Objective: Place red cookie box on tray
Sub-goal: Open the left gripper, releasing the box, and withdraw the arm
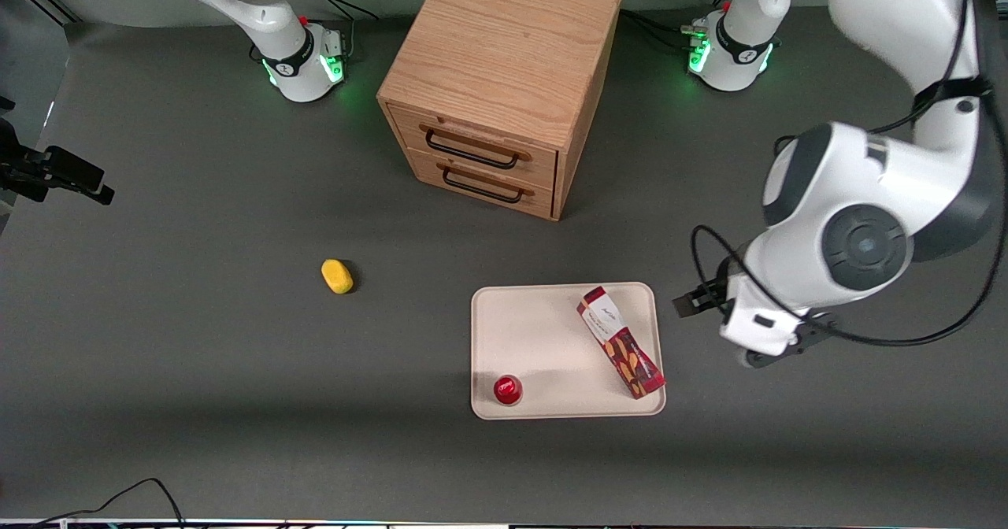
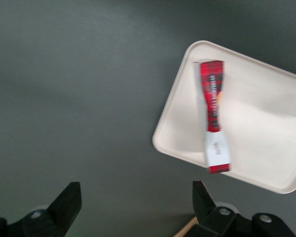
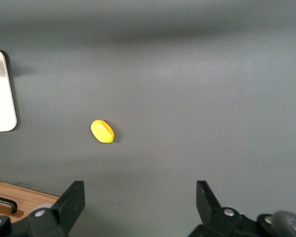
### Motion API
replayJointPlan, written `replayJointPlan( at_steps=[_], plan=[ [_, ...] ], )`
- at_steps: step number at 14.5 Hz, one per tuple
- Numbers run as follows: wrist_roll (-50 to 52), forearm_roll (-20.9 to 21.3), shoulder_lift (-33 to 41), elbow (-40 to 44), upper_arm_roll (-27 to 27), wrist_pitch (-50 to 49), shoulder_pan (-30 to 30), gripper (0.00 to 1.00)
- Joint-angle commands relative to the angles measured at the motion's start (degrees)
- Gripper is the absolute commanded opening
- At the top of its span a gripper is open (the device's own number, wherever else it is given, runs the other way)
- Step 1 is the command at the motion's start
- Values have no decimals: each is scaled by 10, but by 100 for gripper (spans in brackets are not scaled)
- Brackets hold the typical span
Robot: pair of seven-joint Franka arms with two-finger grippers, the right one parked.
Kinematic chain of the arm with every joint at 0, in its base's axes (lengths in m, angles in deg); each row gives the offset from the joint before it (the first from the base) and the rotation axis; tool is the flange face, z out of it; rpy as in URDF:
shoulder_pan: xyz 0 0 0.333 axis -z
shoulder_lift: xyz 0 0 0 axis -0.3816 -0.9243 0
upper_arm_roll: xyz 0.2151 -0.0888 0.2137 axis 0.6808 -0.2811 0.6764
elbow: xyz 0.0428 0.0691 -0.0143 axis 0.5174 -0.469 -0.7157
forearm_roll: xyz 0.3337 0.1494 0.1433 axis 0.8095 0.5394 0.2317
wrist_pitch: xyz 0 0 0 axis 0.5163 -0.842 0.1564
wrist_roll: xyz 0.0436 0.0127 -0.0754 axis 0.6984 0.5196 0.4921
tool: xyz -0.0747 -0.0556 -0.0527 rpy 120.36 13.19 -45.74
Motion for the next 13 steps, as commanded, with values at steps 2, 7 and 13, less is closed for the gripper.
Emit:
replayJointPlan(
  at_steps=[2,7,13],
  plan=[
    [-165,-28,174,-244,77,84,-17,100],
    [-342,-25,323,-414,160,147,-15,100],
    [-360,-25,345,-353,191,59,-10,100]
  ],
)
